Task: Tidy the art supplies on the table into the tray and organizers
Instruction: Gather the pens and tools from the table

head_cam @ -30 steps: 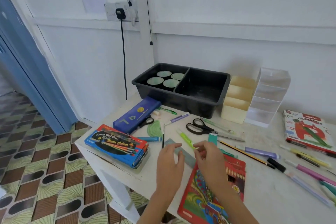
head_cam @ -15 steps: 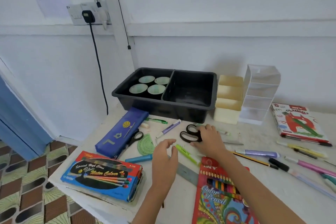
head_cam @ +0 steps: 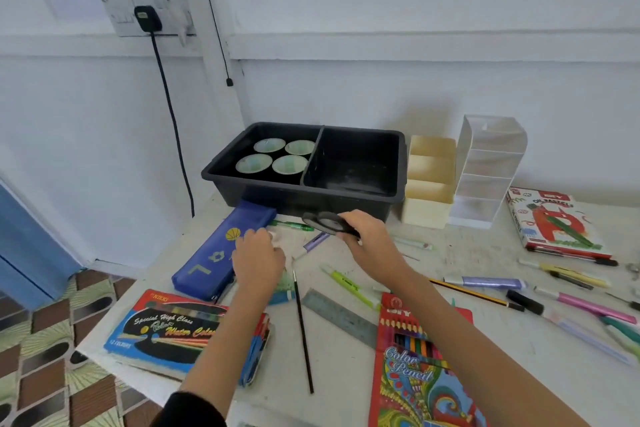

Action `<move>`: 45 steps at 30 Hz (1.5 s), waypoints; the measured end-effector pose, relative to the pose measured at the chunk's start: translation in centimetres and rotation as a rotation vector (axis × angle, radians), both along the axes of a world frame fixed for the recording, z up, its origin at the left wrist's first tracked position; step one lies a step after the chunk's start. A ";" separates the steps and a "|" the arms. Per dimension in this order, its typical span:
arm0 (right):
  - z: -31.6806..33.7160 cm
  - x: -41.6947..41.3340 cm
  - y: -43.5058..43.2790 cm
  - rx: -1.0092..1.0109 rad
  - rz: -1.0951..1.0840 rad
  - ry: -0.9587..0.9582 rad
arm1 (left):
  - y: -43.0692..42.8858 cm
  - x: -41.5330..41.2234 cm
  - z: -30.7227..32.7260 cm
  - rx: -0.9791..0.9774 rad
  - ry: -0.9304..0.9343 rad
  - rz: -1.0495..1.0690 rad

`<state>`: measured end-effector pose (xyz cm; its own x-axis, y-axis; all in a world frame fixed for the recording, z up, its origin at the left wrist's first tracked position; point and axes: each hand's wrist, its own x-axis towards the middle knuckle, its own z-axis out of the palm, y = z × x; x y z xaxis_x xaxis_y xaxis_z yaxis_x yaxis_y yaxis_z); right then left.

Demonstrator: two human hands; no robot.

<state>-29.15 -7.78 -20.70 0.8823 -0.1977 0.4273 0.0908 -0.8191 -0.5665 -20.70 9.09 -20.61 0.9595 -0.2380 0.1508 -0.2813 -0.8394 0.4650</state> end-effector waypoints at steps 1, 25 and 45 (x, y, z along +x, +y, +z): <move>0.4 0.4 0.6 0.007 0.011 -0.011 | 0.5 0.7 0.0 0.114 0.018 0.001; 7.9 -0.7 -3.3 0.347 -0.253 -0.233 | -6.0 -2.7 6.5 -0.724 -0.044 -0.449; 17.1 1.0 -19.1 0.208 -0.521 -0.354 | -25.0 0.7 13.3 -1.044 0.116 -0.639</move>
